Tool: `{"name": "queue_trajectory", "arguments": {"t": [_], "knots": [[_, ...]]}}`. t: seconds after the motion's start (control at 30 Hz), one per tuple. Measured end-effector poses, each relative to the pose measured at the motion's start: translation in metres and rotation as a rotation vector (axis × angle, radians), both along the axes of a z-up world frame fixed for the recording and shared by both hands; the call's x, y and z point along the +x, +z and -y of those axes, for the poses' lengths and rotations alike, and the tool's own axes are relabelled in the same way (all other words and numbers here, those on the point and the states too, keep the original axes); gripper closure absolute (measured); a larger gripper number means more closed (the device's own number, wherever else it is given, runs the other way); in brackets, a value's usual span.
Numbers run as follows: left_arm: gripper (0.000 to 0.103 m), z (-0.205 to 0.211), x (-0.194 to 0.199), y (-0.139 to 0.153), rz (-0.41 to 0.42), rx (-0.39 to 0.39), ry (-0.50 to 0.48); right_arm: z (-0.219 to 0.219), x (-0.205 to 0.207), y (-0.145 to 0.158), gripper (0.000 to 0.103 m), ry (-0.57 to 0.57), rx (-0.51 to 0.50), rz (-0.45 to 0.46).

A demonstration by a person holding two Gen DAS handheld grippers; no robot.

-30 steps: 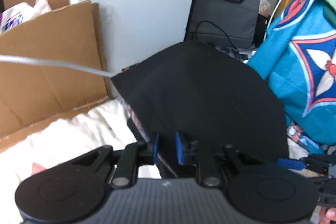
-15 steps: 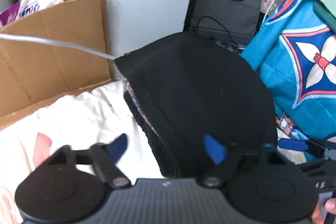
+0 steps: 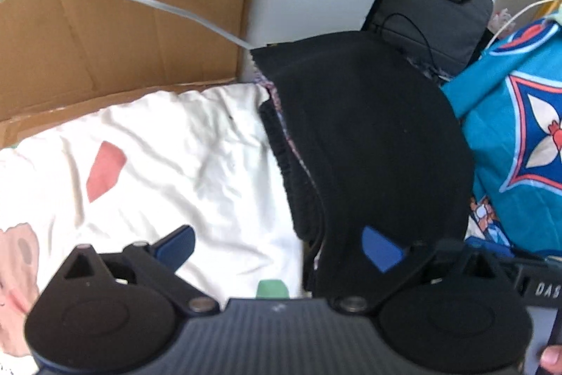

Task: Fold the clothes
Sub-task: 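Open both tools and release the folded shorts onto the pile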

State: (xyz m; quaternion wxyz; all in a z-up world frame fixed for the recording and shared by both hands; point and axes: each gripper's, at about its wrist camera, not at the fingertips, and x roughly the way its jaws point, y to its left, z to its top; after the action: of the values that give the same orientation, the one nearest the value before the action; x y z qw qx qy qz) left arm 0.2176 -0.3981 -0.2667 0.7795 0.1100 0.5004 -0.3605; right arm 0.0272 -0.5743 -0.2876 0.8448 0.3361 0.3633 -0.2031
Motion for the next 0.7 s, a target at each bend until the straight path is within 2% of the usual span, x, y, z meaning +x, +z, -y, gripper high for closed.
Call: {"name": "queue_trajectory", "arguments": {"t": [0.37, 0.7], "knots": [[0.000, -0.029, -0.011, 0.029, -0.006, 0.007, 0.074, -0.010, 0.006, 0.021, 0.000, -0.011, 0.010, -0.075], [0.000, -0.057, -0.018, 0.066, 0.006, 0.081, 0.108, -0.042, 0.023, 0.052, 0.000, 0.047, 0.026, -0.143]]}}
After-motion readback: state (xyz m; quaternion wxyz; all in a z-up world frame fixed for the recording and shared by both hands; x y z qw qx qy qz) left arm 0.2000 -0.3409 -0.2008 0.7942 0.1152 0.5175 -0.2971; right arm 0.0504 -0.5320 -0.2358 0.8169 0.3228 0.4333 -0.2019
